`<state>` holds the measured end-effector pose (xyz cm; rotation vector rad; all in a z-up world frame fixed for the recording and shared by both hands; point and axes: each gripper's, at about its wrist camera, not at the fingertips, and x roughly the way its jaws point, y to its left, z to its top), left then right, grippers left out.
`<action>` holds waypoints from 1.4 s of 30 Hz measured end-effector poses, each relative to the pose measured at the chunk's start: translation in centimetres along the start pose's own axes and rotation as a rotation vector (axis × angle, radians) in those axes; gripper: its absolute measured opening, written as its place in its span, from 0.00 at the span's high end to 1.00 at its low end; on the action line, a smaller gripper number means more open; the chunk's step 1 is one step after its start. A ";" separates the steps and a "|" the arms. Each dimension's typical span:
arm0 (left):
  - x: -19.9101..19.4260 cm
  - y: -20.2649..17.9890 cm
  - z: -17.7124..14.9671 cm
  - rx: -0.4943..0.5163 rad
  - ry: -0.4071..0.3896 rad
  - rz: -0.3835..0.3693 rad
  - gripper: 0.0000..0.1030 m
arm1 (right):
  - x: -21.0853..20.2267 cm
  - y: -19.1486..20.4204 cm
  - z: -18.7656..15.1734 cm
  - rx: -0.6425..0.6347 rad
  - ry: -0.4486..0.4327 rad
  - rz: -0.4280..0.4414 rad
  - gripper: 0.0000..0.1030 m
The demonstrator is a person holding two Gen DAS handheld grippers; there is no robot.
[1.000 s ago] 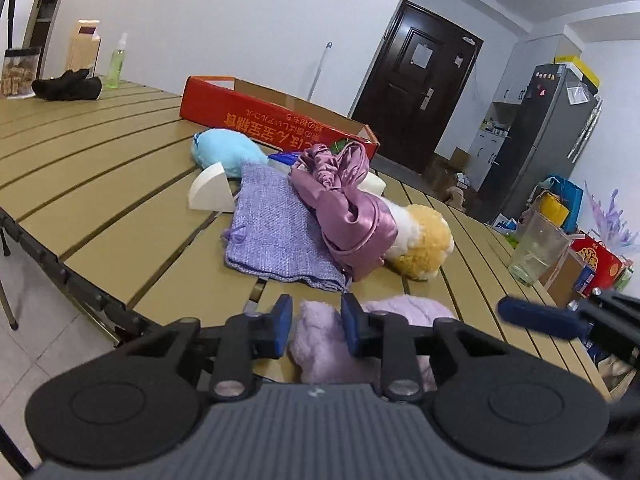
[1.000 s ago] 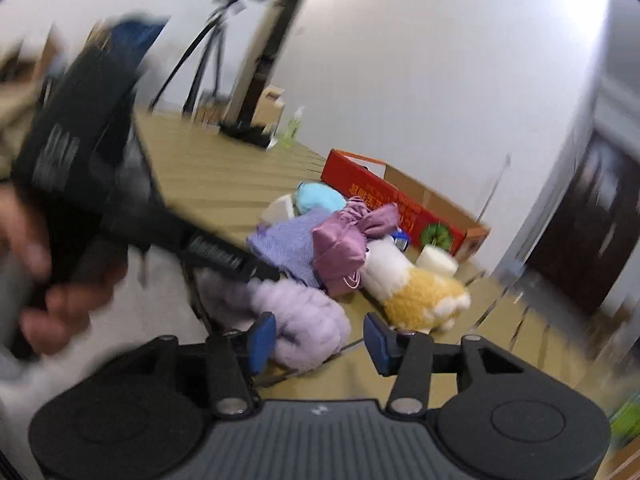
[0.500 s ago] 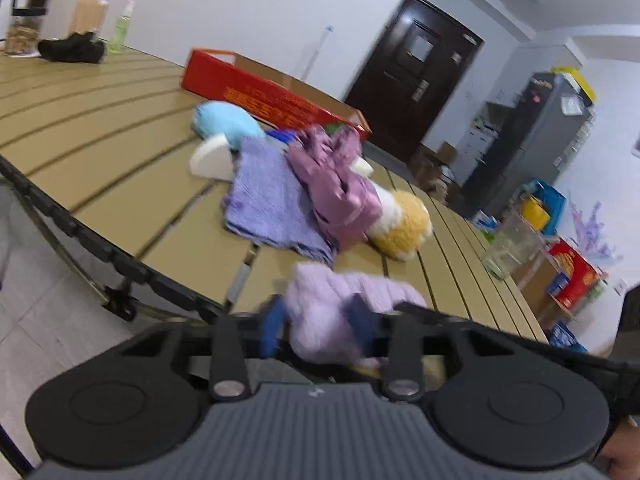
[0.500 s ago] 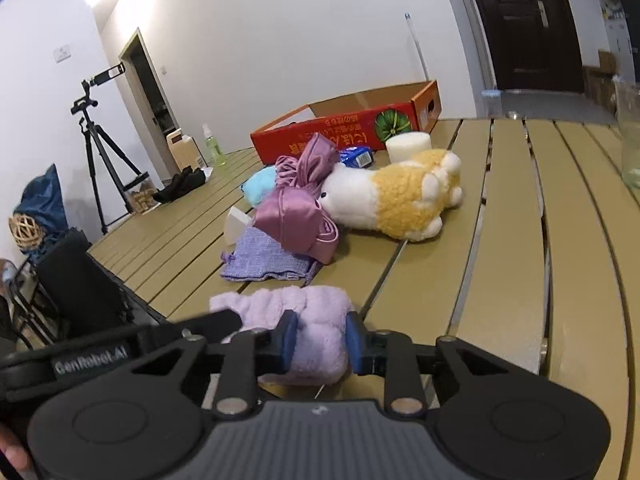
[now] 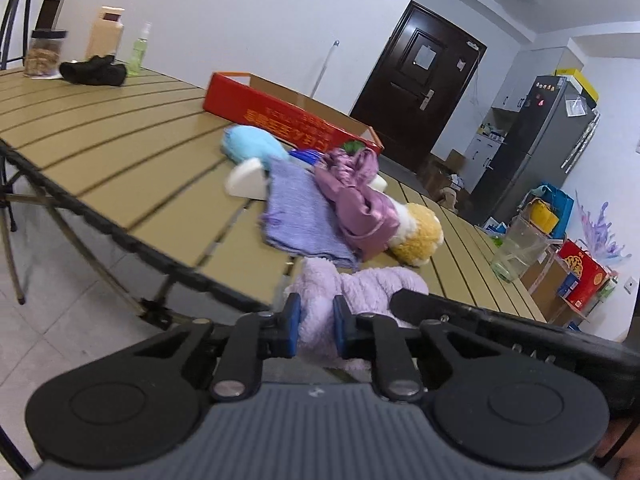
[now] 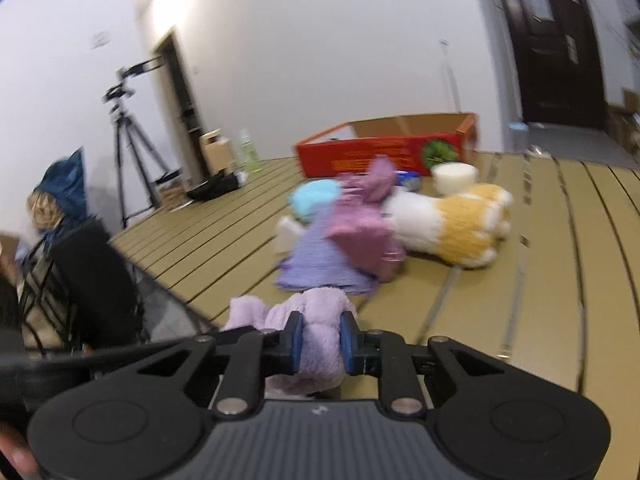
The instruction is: Collect trash
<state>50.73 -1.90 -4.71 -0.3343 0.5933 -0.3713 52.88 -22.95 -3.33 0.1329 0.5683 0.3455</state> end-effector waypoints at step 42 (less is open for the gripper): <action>6.1 9.2 -9.0 0.104 0.422 0.341 0.40 | 12.0 1.3 -11.7 0.030 0.512 -0.061 0.56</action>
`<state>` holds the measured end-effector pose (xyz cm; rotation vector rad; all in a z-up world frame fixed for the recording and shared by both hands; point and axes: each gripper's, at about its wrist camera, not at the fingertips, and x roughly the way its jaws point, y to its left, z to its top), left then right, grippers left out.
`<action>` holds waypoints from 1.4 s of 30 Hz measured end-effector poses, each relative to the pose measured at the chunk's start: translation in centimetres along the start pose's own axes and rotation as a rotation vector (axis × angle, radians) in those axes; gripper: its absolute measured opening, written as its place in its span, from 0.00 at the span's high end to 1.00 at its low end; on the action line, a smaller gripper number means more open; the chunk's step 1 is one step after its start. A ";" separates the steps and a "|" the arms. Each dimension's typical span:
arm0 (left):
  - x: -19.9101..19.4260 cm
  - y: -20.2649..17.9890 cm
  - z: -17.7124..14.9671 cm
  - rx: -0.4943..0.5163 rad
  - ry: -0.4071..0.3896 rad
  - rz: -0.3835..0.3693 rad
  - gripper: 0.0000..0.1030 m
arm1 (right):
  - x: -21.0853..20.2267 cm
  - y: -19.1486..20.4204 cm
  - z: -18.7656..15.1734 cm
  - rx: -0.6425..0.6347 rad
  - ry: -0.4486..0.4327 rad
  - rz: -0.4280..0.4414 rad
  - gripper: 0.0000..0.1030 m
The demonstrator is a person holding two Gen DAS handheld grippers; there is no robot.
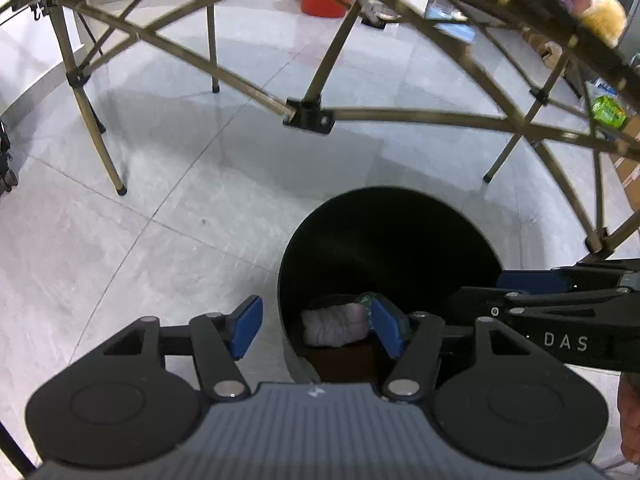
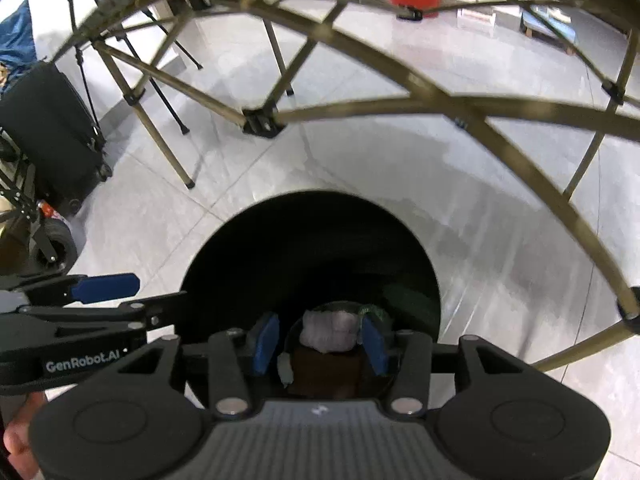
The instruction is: Collect trash
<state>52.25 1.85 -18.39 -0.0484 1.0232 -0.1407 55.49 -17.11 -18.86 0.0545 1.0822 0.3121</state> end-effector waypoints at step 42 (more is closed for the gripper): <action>-13.3 -3.3 7.4 -0.097 -0.640 -0.152 0.11 | -19.2 -1.2 4.8 -0.346 -0.577 0.046 0.78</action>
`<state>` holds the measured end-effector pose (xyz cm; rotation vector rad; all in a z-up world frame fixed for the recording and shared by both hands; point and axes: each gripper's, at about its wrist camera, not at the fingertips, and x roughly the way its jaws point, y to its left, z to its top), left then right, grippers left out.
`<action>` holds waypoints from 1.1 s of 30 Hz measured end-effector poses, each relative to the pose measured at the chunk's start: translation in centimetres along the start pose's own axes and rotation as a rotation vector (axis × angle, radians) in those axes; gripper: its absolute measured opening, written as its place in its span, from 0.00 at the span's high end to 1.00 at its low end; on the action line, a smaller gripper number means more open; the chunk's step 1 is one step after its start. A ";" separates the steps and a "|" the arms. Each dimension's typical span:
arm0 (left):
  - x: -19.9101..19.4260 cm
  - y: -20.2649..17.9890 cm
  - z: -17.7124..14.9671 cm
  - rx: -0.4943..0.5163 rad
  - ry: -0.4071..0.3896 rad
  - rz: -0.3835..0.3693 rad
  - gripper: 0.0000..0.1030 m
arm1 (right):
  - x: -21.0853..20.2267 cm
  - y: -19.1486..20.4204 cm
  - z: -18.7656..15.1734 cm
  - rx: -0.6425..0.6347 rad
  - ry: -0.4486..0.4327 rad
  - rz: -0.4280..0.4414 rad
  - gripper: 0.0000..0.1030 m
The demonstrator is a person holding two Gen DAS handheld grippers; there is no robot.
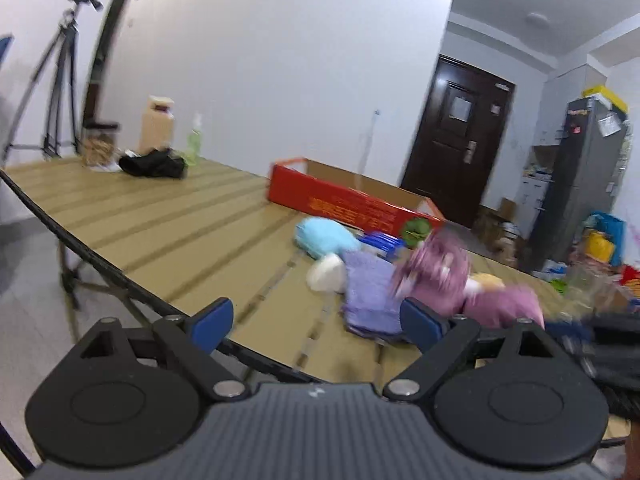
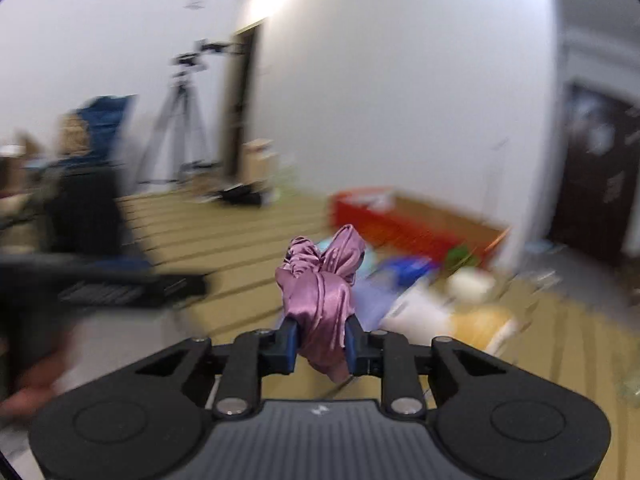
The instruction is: Collect trash
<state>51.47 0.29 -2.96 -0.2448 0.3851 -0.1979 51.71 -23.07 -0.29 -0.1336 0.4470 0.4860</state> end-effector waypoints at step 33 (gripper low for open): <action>4.2 -4.8 -2.5 -0.060 0.157 -0.229 0.78 | 1.5 -4.2 -4.2 0.353 0.047 -0.224 0.82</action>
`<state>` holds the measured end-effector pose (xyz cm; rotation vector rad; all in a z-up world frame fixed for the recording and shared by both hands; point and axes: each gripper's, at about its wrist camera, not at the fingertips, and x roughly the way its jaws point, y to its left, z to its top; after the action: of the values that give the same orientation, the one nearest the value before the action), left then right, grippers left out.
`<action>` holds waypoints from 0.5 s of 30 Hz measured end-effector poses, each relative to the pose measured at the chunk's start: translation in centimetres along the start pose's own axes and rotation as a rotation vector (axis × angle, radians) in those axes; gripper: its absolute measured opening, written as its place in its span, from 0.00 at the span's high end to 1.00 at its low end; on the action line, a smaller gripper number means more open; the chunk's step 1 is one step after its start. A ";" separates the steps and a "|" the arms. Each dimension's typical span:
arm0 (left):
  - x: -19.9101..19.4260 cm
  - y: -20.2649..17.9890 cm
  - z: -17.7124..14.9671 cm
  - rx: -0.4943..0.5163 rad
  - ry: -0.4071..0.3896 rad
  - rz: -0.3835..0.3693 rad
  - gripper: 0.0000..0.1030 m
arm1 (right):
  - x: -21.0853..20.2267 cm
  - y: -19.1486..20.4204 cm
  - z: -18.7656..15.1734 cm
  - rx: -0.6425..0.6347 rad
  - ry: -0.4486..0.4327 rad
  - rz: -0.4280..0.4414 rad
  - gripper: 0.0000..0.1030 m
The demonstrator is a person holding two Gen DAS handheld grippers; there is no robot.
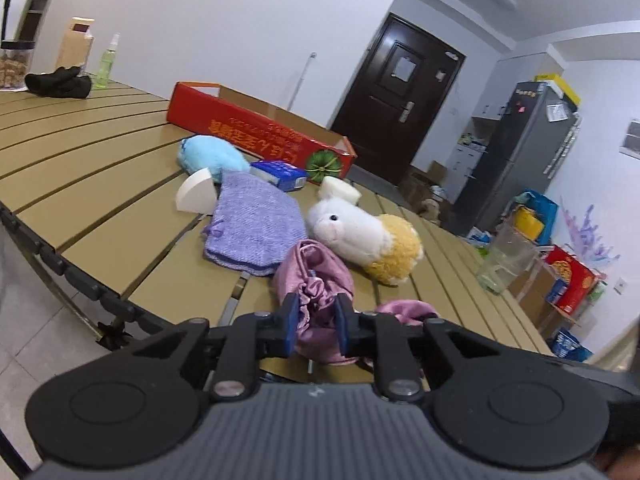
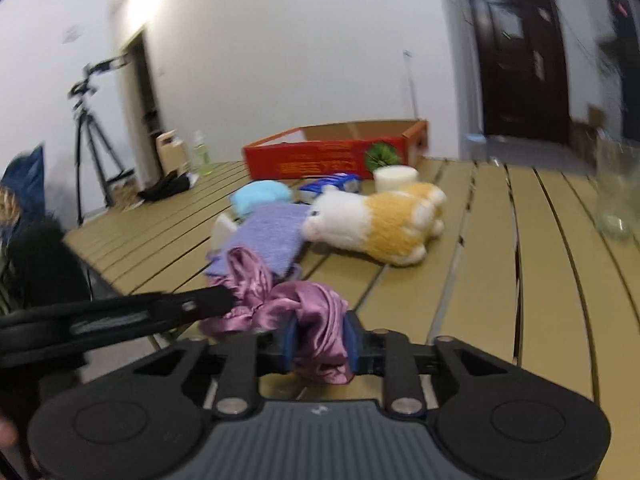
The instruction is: Collect trash
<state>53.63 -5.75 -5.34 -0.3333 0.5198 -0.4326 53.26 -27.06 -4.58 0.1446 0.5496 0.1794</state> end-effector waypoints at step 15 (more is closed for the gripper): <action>0.8 0.3 0.0 0.047 0.035 -0.028 0.85 | -0.2 -0.2 -0.1 -0.058 0.003 0.019 0.86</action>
<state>54.34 -5.89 -5.80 -0.2884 0.5391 -0.4774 53.00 -27.27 -4.61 0.0931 0.5456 0.2143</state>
